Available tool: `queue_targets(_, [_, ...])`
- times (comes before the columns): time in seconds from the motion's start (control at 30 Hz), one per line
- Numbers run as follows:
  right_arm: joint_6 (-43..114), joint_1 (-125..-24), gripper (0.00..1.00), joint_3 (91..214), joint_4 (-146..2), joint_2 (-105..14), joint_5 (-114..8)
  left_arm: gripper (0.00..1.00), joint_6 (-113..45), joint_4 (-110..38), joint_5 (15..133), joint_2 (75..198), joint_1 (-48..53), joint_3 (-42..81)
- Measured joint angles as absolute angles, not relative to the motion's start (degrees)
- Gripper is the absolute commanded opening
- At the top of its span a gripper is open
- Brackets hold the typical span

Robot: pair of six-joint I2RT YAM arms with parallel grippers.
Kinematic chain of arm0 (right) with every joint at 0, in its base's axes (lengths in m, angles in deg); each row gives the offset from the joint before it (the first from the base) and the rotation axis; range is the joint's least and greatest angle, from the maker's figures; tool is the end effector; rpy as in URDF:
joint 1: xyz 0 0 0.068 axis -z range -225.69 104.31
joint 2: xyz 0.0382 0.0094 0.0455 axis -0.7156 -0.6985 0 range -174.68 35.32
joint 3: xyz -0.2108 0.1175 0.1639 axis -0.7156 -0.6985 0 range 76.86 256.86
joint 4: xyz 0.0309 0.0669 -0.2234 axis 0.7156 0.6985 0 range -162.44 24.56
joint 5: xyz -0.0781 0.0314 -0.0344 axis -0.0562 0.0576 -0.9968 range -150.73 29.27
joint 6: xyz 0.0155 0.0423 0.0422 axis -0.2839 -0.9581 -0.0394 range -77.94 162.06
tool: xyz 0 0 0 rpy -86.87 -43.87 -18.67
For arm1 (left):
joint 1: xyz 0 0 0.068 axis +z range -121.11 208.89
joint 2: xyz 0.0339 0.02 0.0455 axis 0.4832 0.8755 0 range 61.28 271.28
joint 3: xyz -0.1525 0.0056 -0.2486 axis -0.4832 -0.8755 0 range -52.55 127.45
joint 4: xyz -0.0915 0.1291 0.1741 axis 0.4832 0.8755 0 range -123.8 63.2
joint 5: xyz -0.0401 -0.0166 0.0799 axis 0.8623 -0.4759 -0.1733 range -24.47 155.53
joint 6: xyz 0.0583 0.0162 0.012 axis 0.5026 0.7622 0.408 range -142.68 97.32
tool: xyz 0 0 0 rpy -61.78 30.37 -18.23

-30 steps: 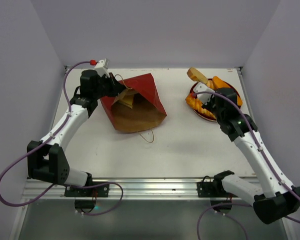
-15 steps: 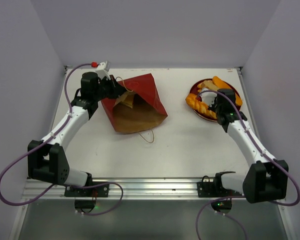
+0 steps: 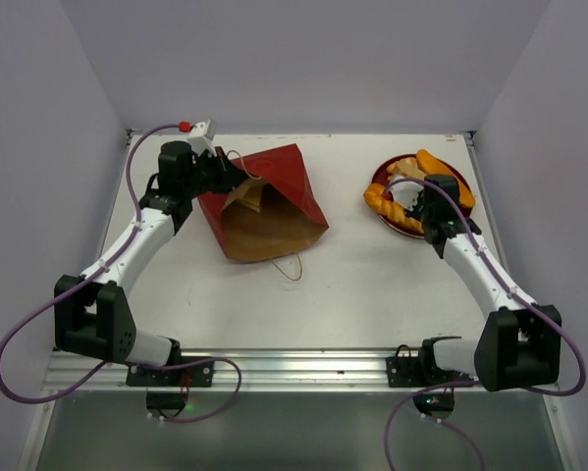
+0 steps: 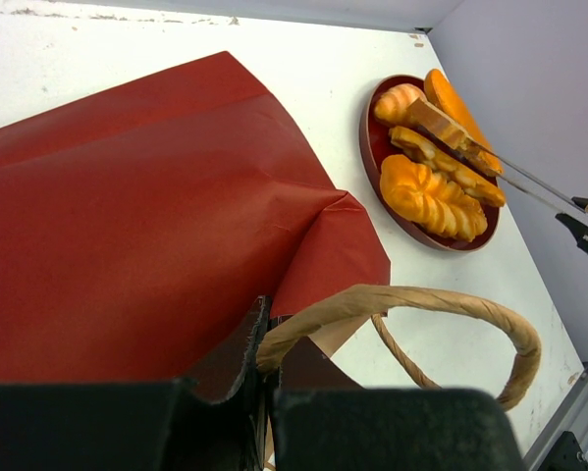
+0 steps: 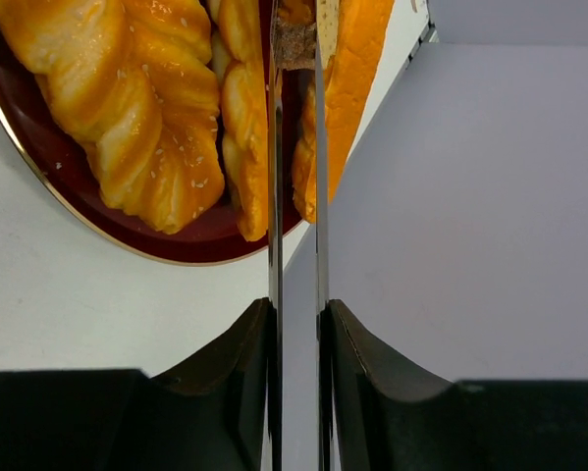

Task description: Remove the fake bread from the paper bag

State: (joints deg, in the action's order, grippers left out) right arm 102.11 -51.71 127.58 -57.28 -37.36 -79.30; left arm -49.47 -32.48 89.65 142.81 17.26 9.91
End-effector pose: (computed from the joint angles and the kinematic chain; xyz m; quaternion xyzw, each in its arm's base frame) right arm 0.2534 0.0118 0.2874 -0.4215 0.7800 -0.3283 0.3259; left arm 0.3017 -0.0816 0.3392 0.0124 0.8117 -0.3457 0.4705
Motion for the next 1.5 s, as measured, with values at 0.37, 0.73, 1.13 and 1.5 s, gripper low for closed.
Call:
queue_targets(0.37, [102.0, -51.6, 0.44, 127.5, -56.2, -37.4, -77.6, 0.0, -49.5, -32.6, 89.9, 142.8, 17.3, 9.7])
queue_targets(0.73, [100.6, -51.0, 0.45, 127.6, -53.8, -35.8, -75.6, 0.0, -49.5, -32.6, 89.9, 142.6, 17.3, 9.7])
queue_targets(1.13, [97.9, -51.0, 0.43, 130.1, -48.6, -30.9, -71.6, 0.0, -49.5, -32.6, 89.9, 142.6, 17.3, 9.7])
queue_targets(1.5, [95.1, -50.9, 0.36, 138.7, -32.0, -23.5, -53.2, 0.0, -49.5, -32.6, 90.2, 142.6, 17.4, 9.7])
